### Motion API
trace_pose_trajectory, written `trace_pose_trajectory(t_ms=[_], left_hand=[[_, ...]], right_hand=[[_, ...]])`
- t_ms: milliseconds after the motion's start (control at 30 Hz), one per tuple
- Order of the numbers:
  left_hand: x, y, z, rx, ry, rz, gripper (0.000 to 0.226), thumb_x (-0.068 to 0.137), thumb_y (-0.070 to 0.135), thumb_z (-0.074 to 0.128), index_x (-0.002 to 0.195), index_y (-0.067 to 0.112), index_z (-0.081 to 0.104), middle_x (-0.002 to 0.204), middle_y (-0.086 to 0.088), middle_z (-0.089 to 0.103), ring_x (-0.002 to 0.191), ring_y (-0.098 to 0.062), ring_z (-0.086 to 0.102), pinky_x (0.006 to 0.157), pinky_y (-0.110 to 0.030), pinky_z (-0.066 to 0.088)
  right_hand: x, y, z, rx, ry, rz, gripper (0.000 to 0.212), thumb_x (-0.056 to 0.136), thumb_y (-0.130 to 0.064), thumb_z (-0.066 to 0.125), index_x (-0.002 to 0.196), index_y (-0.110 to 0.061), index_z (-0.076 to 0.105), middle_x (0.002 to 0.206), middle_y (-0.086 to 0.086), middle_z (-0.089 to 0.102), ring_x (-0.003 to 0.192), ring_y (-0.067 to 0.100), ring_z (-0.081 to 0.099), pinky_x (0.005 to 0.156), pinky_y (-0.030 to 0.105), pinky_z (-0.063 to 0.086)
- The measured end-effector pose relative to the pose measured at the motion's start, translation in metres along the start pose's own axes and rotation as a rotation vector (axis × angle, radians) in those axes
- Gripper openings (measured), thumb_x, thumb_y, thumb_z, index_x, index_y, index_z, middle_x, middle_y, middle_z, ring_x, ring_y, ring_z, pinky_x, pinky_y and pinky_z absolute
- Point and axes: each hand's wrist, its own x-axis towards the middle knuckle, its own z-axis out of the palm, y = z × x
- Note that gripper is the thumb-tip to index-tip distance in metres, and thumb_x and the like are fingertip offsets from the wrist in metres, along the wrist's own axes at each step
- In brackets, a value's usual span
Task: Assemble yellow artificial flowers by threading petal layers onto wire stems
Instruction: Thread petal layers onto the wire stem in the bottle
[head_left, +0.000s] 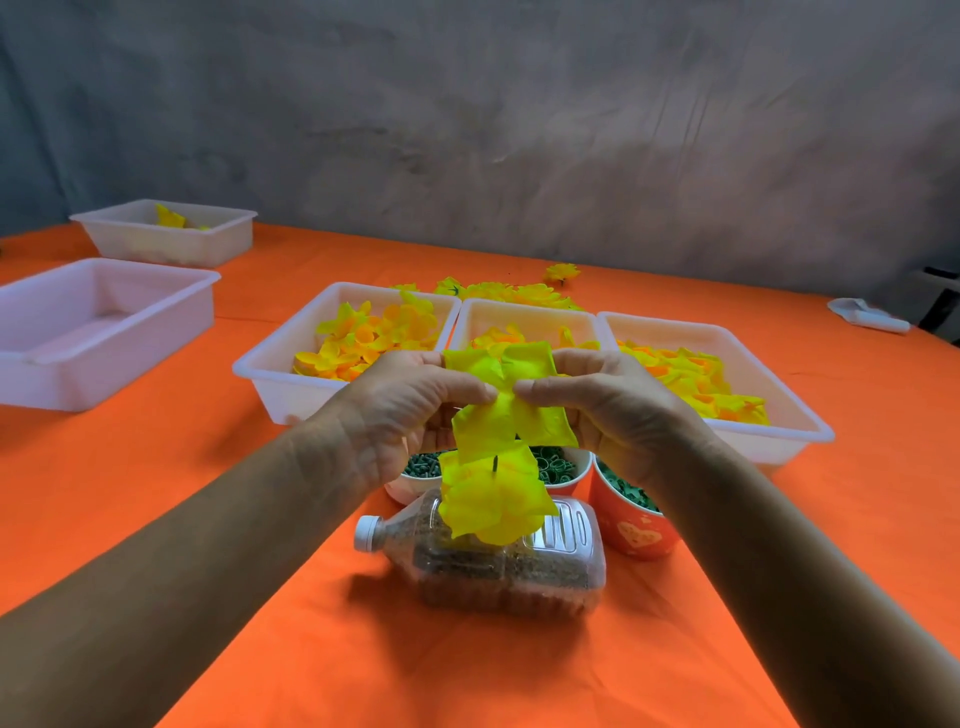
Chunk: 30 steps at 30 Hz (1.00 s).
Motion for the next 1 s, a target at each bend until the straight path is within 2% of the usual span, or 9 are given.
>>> trace_pose_trajectory(t_ms=[33,100,167,233,333,567,767,900,1000], left_hand=[[-0.002,-0.001,0.000,0.013,-0.004,-0.010,0.024,0.073,0.000,0.069,0.096,0.005,0.065,0.079,-0.009,0.071,0.066,-0.019,0.067,0.069,-0.035,0.057],[-0.005,-0.001,0.000,0.034,-0.011,-0.021,0.040,0.063,0.007,0.075,0.102,0.004,0.066,0.083,-0.011,0.071,0.070,-0.021,0.067,0.079,-0.040,0.054],[-0.006,-0.002,0.001,0.040,-0.004,-0.031,0.055,0.053,0.010,0.076,0.106,0.002,0.064,0.083,-0.012,0.072,0.066,-0.020,0.068,0.074,-0.039,0.056],[-0.005,-0.005,0.001,0.044,0.017,-0.040,0.053,0.060,0.003,0.077,0.111,-0.001,0.062,0.091,-0.017,0.070,0.070,-0.023,0.066,0.074,-0.038,0.054],[-0.003,-0.008,0.001,0.050,0.040,-0.063,0.045,0.070,-0.002,0.073,0.113,-0.003,0.061,0.091,-0.019,0.069,0.072,-0.026,0.062,0.073,-0.037,0.051],[0.004,-0.011,0.002,0.029,0.020,-0.106,0.026,0.073,-0.002,0.070,0.097,0.003,0.063,0.080,-0.013,0.064,0.064,-0.022,0.060,0.066,-0.032,0.048],[0.014,-0.015,-0.002,0.004,-0.020,-0.106,0.011,0.070,0.003,0.072,0.077,0.008,0.065,0.065,-0.007,0.069,0.054,-0.017,0.066,0.055,-0.027,0.054],[0.021,-0.019,-0.013,0.034,-0.176,-0.136,0.016,0.055,0.016,0.082,0.070,0.017,0.077,0.075,-0.004,0.074,0.068,-0.017,0.072,0.055,-0.028,0.056],[0.025,-0.022,-0.019,0.041,-0.224,-0.194,0.026,0.052,0.026,0.086,0.077,0.026,0.078,0.085,-0.004,0.075,0.080,-0.017,0.072,0.063,-0.028,0.056]], right_hand=[[-0.001,0.001,0.000,-0.012,0.019,0.022,0.078,0.047,-0.011,0.077,0.121,-0.002,0.054,0.092,0.011,0.072,0.074,0.021,0.071,0.080,0.041,0.055],[-0.003,0.002,0.003,-0.043,0.046,0.048,0.092,0.041,-0.013,0.077,0.128,-0.003,0.049,0.094,0.011,0.071,0.078,0.022,0.071,0.087,0.045,0.052],[-0.004,0.001,0.006,-0.077,0.047,0.067,0.081,0.040,-0.014,0.078,0.118,-0.005,0.056,0.098,0.013,0.070,0.085,0.026,0.069,0.094,0.050,0.048],[-0.005,-0.001,0.007,-0.112,0.035,0.082,0.066,0.042,-0.014,0.078,0.106,-0.010,0.063,0.096,0.014,0.072,0.089,0.028,0.069,0.097,0.054,0.045],[-0.003,0.001,0.006,-0.146,0.015,0.143,0.074,0.056,-0.007,0.079,0.125,-0.001,0.054,0.104,0.018,0.069,0.099,0.034,0.066,0.098,0.053,0.045],[0.003,0.004,0.004,-0.067,0.008,0.185,0.071,0.066,0.002,0.074,0.131,0.001,0.045,0.101,0.020,0.069,0.084,0.028,0.067,0.087,0.045,0.050],[0.006,0.003,0.002,-0.018,-0.008,0.171,0.067,0.069,0.001,0.073,0.130,0.001,0.046,0.091,0.014,0.070,0.073,0.023,0.069,0.058,0.030,0.053],[0.009,0.004,0.002,-0.024,-0.008,0.192,0.063,0.071,0.000,0.072,0.128,0.000,0.047,0.081,0.010,0.069,0.067,0.020,0.068,0.054,0.026,0.051],[0.011,0.008,0.000,-0.008,-0.030,0.211,0.054,0.071,0.000,0.071,0.121,-0.004,0.048,0.079,0.010,0.069,0.067,0.021,0.067,0.063,0.030,0.052]])
